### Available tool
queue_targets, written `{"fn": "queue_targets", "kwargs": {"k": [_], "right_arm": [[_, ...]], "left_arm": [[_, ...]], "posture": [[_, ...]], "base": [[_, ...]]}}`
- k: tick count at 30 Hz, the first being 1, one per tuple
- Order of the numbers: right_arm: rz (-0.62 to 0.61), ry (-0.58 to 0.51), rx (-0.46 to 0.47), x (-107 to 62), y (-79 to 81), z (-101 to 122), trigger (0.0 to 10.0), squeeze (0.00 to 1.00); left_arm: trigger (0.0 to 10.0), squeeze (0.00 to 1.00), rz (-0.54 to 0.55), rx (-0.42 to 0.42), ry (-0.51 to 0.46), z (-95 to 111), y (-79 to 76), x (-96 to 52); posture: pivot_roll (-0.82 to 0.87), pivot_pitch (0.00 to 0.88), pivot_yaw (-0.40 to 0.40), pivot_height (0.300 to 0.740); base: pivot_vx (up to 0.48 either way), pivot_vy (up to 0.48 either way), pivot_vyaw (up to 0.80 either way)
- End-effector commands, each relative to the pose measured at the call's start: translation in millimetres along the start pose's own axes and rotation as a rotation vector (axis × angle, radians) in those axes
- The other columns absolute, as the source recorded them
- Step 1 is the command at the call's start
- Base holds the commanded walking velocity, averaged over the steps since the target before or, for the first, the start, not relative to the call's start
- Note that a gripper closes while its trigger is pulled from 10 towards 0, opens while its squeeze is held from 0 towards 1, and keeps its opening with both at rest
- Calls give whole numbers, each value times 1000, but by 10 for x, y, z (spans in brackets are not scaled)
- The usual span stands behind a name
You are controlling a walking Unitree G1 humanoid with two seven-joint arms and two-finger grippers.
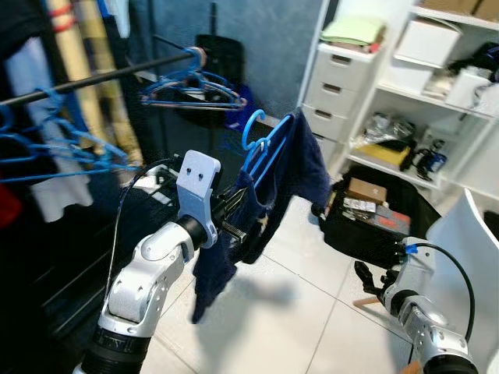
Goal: Hang hanger
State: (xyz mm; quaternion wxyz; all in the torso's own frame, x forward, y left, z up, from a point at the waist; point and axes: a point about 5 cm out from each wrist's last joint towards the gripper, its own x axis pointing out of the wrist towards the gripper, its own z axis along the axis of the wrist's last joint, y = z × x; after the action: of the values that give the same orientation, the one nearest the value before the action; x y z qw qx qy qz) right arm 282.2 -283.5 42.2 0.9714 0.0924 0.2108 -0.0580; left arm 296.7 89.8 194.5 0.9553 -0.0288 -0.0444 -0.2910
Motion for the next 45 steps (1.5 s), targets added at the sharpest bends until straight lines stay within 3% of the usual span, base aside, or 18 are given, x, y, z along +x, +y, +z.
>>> {"fn": "queue_targets", "kwargs": {"k": [1, 11, 25, 31, 45], "right_arm": [[-17, -8, -8, -20, -71, 30, 10000, 0], [19, -34, -11, -42, -58, 48, 10000, 0], [168, 49, -121, -112, -59, -17, 10000, 0], [170, 58, -126, -127, -76, -45, 10000, 0], [187, 103, -143, -191, -136, -151, 10000, 0]], "left_arm": [[10000, 0, -34, 1, -47, 110, -89, 23], [10000, 0, -26, -3, -36, 108, -89, 21], [10000, 0, 26, -11, -9, 100, -50, 41], [10000, 0, 32, -9, -7, 101, -47, 45], [10000, 0, 163, -7, 0, 118, 70, 54]], "posture": [[-45, 0, -52, 740], [-49, 0, -52, 740], [-55, 0, -52, 740], [-55, 0, -53, 740], [-55, 0, -49, 740]], "base": [[435, 0, -800], [437, 0, -400], [275, 0, 775], [0, 0, 775], [0, 0, 777]]}}
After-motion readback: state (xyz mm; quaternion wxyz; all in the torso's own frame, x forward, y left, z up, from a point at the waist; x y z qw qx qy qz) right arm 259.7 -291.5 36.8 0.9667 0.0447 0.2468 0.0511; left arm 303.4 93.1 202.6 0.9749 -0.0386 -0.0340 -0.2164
